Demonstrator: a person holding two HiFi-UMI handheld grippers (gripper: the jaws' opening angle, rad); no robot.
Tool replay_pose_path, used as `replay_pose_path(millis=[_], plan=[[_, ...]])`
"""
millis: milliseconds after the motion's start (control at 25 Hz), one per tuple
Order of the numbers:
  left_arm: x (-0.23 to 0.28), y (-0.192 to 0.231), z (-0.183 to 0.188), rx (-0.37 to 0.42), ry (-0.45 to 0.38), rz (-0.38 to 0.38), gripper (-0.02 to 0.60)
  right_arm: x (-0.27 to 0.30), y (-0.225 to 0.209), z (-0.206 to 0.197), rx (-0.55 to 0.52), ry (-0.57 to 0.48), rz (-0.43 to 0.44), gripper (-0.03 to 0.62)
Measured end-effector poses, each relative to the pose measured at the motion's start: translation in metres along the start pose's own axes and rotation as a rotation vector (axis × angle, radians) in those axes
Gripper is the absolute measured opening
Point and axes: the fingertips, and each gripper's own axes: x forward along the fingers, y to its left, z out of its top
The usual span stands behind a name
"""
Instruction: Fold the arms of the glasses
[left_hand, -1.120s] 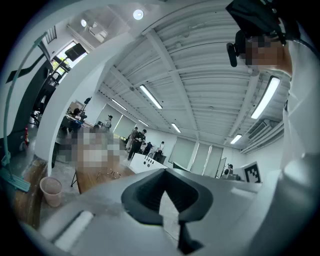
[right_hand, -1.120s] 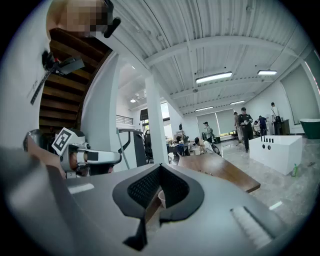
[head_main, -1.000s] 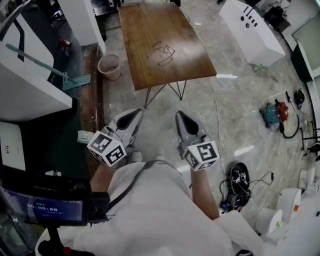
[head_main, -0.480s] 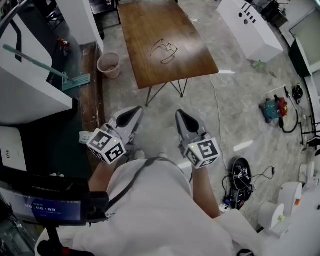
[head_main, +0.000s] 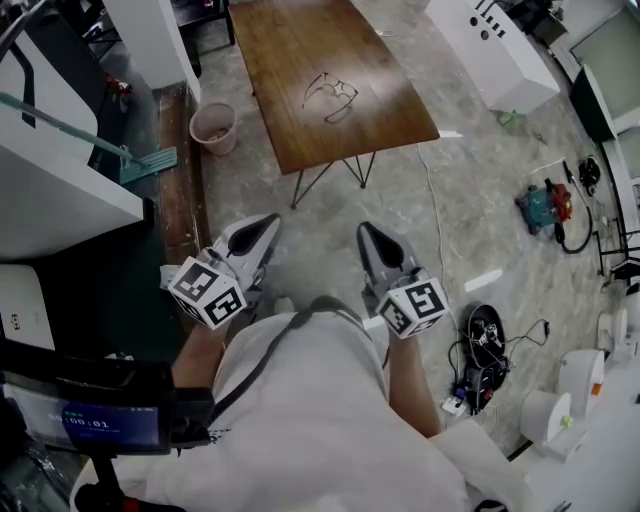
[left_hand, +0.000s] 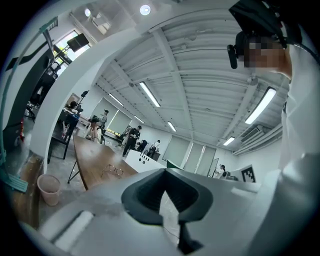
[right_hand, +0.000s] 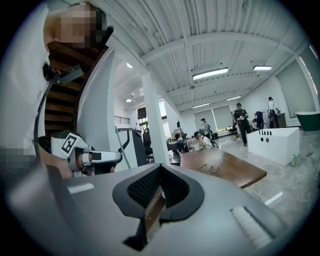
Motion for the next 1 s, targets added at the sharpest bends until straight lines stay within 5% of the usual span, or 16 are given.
replay_pose_path(millis=[200,520,1000], plan=[[-0.004,0.005,0.002,0.008,0.002,-0.028,0.003,0.003,-0.001,0.006,0.076,-0.077,-0.017,0.009],[0.014,0.028,0.003,-0.026,0.017,-0.04,0.005,0.034,-0.015,0.003,0.046,-0.044,0.012,0.009],[0.112,0.096,0.034,-0.008,0.017,0.064,0.005,0.13,-0.114,0.033,-0.002,-0.023,0.089,0.009]])
